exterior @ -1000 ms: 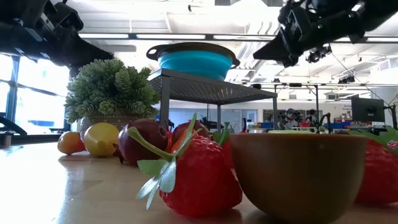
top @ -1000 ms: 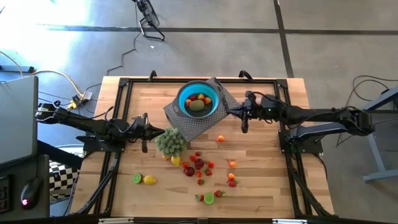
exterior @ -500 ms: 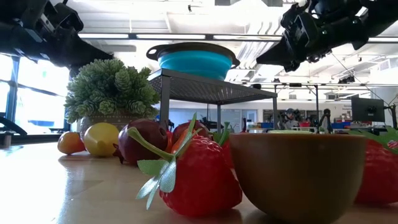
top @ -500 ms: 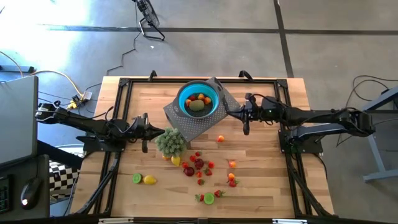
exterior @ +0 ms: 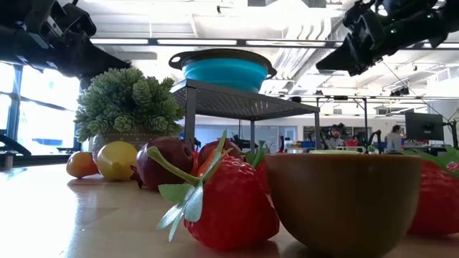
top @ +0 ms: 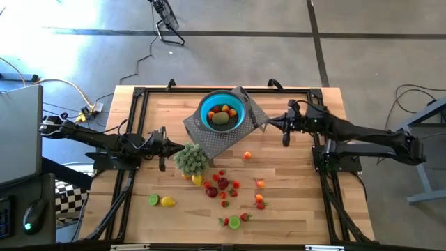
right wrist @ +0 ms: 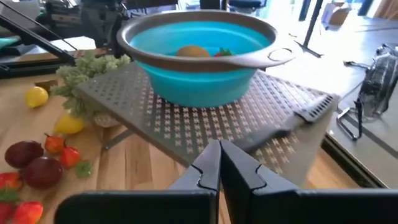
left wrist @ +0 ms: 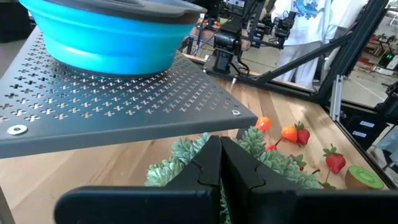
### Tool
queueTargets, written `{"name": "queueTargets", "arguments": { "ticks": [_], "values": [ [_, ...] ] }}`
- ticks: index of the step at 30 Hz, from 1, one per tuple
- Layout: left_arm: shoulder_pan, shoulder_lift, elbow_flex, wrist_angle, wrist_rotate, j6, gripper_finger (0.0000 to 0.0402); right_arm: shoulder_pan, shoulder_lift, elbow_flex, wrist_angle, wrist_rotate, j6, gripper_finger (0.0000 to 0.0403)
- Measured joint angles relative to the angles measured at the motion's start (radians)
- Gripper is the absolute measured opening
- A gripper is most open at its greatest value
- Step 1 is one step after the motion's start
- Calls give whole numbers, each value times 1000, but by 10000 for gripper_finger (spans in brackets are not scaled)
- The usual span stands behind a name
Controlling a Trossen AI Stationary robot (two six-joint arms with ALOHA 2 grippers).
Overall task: Pick & Place Fruit
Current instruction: Put the kiwi into the blue strainer bowl on the shelf
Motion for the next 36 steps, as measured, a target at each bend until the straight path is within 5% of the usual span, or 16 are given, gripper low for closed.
{"name": "queueTargets", "arguments": {
  "ticks": [7, 16, 22, 36],
  "values": [
    [0, 0, 0, -5, 0, 8, 0, 1, -25, -23, -21, -12, 47, 2],
    [0, 0, 0, 65, 11, -32, 0, 45, -26, -275, 411, -10, 153, 2],
    [0, 10, 93, 47, 105, -5, 0, 45, -27, -293, 469, -6, 163, 3],
    [-48, 309, 366, -162, 124, -69, 0, 45, 27, -293, 467, -9, 169, 3]
  ]
}}
